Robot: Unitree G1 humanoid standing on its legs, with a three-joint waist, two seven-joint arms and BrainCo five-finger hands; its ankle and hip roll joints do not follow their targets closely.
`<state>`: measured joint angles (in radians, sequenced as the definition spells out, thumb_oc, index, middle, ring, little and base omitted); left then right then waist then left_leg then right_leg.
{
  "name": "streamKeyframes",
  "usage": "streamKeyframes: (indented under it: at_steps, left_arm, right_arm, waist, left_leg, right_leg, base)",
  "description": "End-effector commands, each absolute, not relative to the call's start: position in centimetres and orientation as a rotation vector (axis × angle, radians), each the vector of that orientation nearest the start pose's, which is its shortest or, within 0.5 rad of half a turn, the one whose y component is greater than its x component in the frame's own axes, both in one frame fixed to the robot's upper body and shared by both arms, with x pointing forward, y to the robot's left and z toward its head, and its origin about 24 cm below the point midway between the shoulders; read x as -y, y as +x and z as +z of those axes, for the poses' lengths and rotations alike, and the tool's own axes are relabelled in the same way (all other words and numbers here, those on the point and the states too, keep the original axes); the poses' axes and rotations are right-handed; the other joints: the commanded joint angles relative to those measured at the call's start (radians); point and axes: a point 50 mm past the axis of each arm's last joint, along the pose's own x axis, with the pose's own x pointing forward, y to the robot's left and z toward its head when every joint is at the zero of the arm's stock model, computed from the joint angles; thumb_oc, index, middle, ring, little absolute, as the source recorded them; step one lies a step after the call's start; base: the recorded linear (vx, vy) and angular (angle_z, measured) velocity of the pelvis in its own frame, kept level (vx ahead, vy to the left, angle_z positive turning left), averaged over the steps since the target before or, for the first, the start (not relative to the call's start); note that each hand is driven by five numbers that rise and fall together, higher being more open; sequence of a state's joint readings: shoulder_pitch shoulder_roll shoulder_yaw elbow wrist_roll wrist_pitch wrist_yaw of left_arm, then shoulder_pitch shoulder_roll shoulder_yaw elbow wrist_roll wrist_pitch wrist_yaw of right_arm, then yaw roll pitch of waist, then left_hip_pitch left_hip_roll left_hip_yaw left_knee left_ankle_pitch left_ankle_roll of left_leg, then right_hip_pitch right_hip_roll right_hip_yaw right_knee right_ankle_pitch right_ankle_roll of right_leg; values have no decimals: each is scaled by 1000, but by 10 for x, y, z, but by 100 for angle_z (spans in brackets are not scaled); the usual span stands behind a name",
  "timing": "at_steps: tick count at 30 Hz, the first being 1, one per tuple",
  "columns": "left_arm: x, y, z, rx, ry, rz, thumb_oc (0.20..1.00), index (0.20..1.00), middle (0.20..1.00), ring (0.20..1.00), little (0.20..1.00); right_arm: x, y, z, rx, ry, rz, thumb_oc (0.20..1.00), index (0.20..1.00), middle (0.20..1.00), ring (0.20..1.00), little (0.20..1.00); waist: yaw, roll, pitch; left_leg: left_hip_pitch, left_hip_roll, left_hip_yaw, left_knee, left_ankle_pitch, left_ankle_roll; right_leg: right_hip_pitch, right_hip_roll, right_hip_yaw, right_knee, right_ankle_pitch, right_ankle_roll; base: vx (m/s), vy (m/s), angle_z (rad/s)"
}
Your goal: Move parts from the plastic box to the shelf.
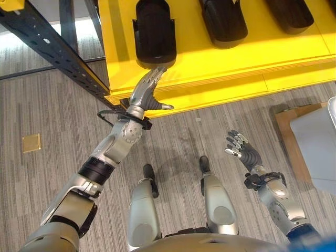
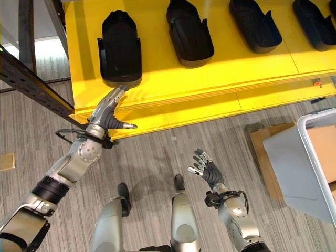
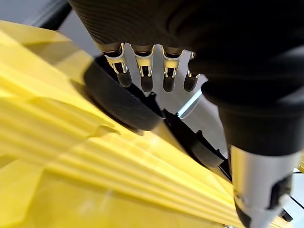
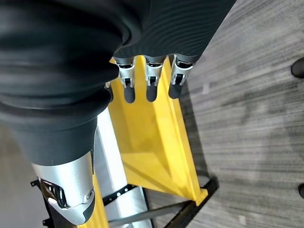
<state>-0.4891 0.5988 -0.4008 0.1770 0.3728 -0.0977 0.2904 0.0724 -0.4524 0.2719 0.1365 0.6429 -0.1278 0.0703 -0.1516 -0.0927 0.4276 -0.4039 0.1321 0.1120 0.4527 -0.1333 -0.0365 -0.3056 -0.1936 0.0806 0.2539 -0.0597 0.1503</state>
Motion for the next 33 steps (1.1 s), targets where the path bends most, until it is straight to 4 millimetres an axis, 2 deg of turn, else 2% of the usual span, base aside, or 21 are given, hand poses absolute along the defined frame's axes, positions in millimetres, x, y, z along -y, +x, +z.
streamKeyframes:
  at_steps: [1,10,13,22,27,28,33]
  left_arm:
    - [-159,318,156,594,968,-87,1000,1000,1000,1000,1000]
    - [-151,322,145,545,949,-129,1000,1000,1000,1000,1000]
    - [-142,334,145,528,987,-140,1000,1000,1000,1000,1000]
    - [-133,359,139,454,1119,-167,1000,1000,1000,1000,1000]
    - [-135,371,140,405,1185,-165,1000,1000,1000,1000,1000]
    - [-141,376,140,375,1203,-144,1000,1000,1000,1000,1000]
    - [-146,381,143,350,1226,-123,1000,1000,1000,1000,1000]
  right_arm:
    - [206,225,21,-95,155,160,1000,1000,1000,1000,1000]
    - [203,226,20,-106,154,169,1000,1000,1000,1000,1000]
    - [203,226,18,-120,146,178,1000,1000,1000,1000,1000]
    - [205,225,15,-143,143,187,1000,1000,1000,1000,1000]
    - [204,221,14,-155,151,205,1000,1000,1000,1000,1000]
    - [205,220,12,-160,152,208,1000,1000,1000,1000,1000]
    - [204,217,11,-169,150,217,1000,1000,1000,1000,1000]
  waist:
    - [-1,6,-43]
    - [-2,3,-43]
    - [-11,-1,-45]
    - [-30,-2,-49]
    - [-40,-3,-46]
    - [-44,-3,-47]
    - [-46,-3,-45]
  left_leg:
    - [-56,47,-113,13,36,-49]
    - [-59,46,-112,17,35,-47]
    - [-60,48,-112,20,35,-48]
    - [-58,53,-107,25,34,-51]
    - [-58,54,-103,26,36,-52]
    - [-61,55,-102,28,36,-54]
    - [-58,56,-102,35,29,-56]
  right_leg:
    - [80,-43,-28,70,-151,-28]
    - [76,-44,-26,77,-153,-27]
    - [73,-42,-23,79,-151,-27]
    - [64,-41,-12,85,-153,-24]
    - [60,-41,-10,89,-152,-21]
    - [59,-41,-9,89,-153,-21]
    - [60,-40,-8,95,-158,-19]
  base:
    - [0,0,0]
    - [0,0,0]
    - [0,0,0]
    - [0,0,0]
    - [0,0,0]
    - [0,0,0]
    - [0,0,0]
